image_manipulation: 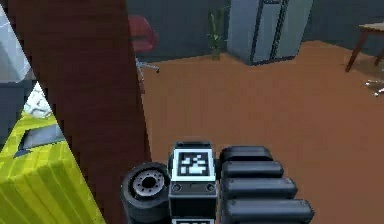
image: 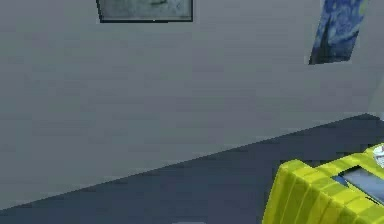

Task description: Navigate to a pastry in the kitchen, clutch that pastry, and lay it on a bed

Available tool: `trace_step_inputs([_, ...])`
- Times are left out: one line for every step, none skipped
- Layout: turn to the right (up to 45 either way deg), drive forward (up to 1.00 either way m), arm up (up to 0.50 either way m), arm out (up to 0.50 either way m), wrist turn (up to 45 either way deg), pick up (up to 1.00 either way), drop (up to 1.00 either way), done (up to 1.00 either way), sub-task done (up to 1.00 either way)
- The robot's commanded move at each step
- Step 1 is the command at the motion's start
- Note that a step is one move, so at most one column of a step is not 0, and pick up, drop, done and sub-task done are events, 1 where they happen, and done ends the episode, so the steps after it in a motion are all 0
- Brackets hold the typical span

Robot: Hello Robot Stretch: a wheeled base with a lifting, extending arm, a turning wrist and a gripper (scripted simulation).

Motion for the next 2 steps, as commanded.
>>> trace_step_inputs([0.0,0.65,0.0,0.0,0.0,0.0,0.0,0.0,0.0])
trace_step_inputs([21.0,0.0,0.0,0.0,0.0,0.0,0.0,0.0,0.0])
